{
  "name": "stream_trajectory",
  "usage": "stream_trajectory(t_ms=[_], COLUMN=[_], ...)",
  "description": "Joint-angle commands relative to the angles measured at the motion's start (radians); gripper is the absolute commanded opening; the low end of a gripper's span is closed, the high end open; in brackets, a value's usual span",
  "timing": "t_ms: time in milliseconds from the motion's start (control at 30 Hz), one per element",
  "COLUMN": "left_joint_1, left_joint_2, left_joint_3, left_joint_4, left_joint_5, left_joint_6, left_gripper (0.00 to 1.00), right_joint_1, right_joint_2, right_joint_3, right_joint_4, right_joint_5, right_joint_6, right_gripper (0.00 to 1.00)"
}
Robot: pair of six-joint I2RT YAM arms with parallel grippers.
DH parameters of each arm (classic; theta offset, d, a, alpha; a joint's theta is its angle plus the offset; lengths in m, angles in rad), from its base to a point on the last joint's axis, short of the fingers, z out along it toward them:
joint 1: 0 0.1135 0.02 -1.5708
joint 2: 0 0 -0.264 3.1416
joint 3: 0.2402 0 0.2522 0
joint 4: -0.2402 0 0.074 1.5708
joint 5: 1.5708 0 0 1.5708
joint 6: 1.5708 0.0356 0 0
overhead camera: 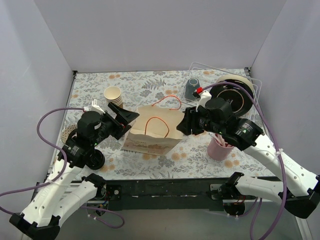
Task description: Pack the takeout coffee
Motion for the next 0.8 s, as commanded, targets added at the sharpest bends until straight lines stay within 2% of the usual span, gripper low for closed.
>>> stream_trajectory(t_ms=[0,33,100,133,200,233,267,467,567,767], left_joint_1=[0.005,0.005,0.005,0.005,0.005,0.005,0.005,0.005,0.005,0.005], left_joint_2=[-0.036,-0.04,-0.037,-0.028,-0.013,-0.005,0.016,0.114,0.147,0.127], left_joint_3=[0.059,0.065,0.086,0.095,0.127,0.138,0.152,0.269,0.295,0.221], left_joint_4=[-0.006,-0.001,0.005,0.008,0.003,-0.004,-0.03,-0.197,-0.236,-0.16], left_joint_5=[0.029,0.04,0.047,0.053,0.052,0.044,0.034,-0.035,-0.098,-0.247], left_joint_6=[0.094,0.115,0.146,0.187,0.235,0.271,0.299,0.466,0.491,0.389], left_gripper=[0.89,0.89,0.91,0.91,0.91,0.91,0.91,0.86,0.84,0.79], right_joint_1=[0.012,0.012,0.013,0.012,0.013,0.013,0.013,0.013,0.013,0.012], right_joint_2=[0.008,0.006,0.003,0.003,0.008,0.012,0.019,0.042,0.037,-0.027], right_joint_3=[0.046,0.046,0.061,0.068,0.098,0.108,0.117,0.163,0.181,0.112], right_joint_4=[-0.023,-0.02,-0.025,-0.033,-0.042,-0.049,-0.057,-0.095,-0.148,-0.158], right_joint_5=[0.095,0.104,0.118,0.129,0.141,0.15,0.15,0.143,0.164,0.196], right_joint_6=[-0.026,-0.027,-0.032,-0.034,-0.049,-0.054,-0.061,-0.075,-0.09,-0.142], right_gripper=[0.5,0.42,0.36,0.28,0.17,0.07,0.03,0.01,0.01,0.01])
